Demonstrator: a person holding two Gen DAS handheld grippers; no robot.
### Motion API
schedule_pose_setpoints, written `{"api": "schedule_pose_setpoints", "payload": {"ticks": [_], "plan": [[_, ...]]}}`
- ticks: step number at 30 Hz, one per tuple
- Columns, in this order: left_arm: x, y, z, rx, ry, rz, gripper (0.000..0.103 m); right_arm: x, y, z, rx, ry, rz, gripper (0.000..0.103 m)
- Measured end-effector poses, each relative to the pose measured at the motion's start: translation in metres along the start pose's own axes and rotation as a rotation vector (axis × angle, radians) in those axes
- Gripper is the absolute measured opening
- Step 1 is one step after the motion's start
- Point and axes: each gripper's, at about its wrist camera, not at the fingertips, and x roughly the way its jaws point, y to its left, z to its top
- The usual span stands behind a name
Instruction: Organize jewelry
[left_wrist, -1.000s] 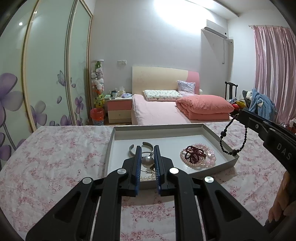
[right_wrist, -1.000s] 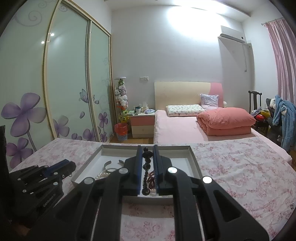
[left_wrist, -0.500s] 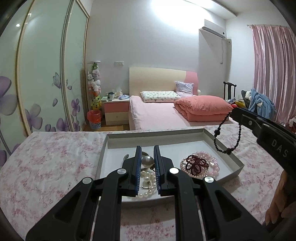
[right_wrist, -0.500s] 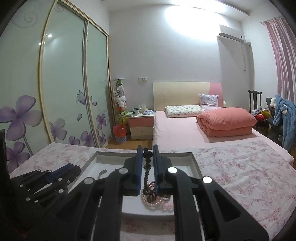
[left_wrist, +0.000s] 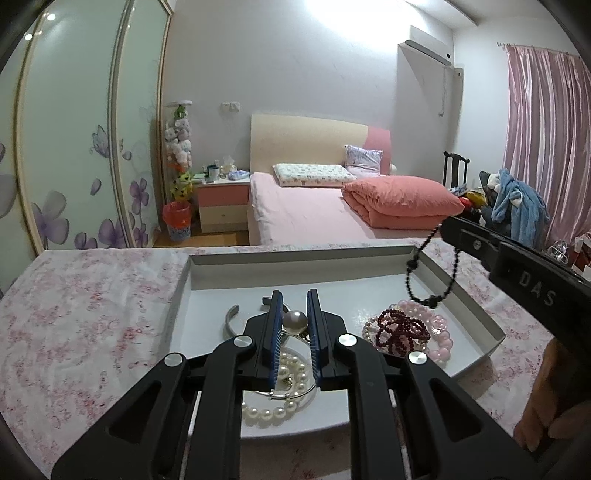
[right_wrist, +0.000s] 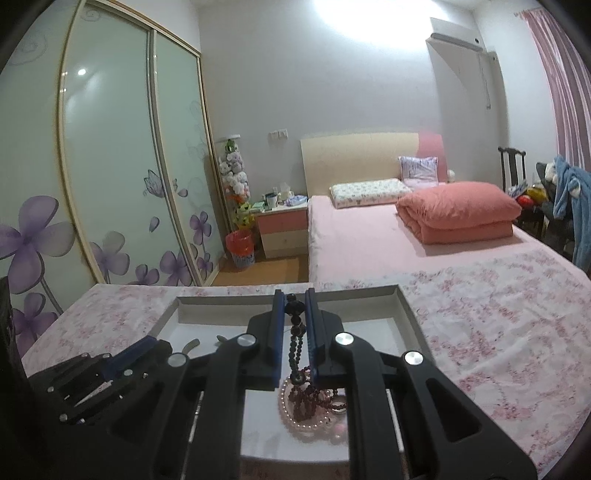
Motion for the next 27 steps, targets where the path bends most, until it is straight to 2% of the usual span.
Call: {"api": "schedule_pose_setpoints", "payload": {"ticks": [4, 7, 8, 18, 23, 27], "plan": [[0.007, 0.001, 0.0, -0.012, 0.021, -0.011, 0.016, 0.011, -0.005, -0.002, 0.025, 0.037, 0.01, 0.015], [0.003, 0.008, 0.0, -0.034, 0.012, 0.001, 0.035, 0.007, -0.01, -0.003, 0.039, 0.033, 0.005, 0.031], [0.001, 0.011, 0.0, -0.043, 0.005, 0.007, 0.039, 0.005, -0.012, -0.003, 0.043, 0.029, 0.001, 0.032], [-0.047, 0.037, -0.001, -0.11, -0.026, 0.051, 0.04, -0.044, -0.02, -0.007, 0.058, 0.008, -0.012, 0.033], [-0.083, 0.047, -0.012, -0.129, -0.036, 0.069, 0.042, -0.087, -0.01, -0.016, 0.039, -0.003, -0.005, 0.04], [-0.113, 0.052, -0.025, -0.139, -0.041, 0.08, 0.049, -0.12, 0.003, -0.029, 0.009, -0.003, 0.003, 0.047]]}}
